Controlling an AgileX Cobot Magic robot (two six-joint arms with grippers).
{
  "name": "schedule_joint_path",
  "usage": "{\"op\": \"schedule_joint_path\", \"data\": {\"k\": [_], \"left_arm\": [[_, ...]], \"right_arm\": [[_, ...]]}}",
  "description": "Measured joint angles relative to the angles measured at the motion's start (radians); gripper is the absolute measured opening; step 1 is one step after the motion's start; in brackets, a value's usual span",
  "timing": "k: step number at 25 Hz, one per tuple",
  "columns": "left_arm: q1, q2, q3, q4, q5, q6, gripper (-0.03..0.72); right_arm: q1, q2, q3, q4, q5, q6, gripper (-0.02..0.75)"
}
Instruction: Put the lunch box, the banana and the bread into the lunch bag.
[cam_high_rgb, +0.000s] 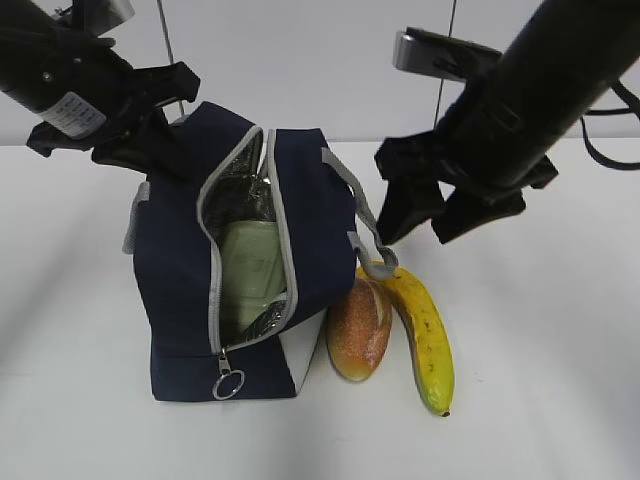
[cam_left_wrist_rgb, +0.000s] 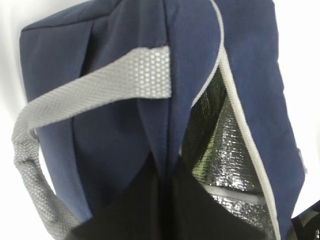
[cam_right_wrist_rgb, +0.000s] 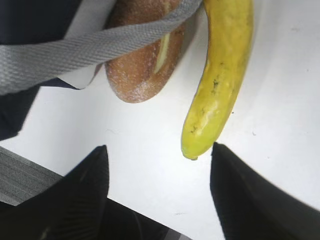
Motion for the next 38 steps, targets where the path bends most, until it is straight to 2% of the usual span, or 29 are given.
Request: {"op": "schedule_joint_path", "data": {"k": [8,22,31,38], "left_arm": [[0.000,0.000,0.000,0.002,0.000,0.000,-0.003],[0.000,0.000,0.000,0.002,0.004,0.000,-0.003],[0.000,0.000,0.000,0.002,0.008,0.000,-0.003],[0.000,0.000,0.000,0.003,0.009,0.000,-0.003]], "right_arm": [[0.000,-0.006,0.153,-0.057,-0.034,0.028,0.470],[0.000,0.214,0.157,-0.141,-0.219,0.031,0.470],[0.000,0.275,0.157,-0.198,-0.320,0.030,0.470],[0.000,0.284,0.157,-0.200,-0.379,0.033,0.470]]}}
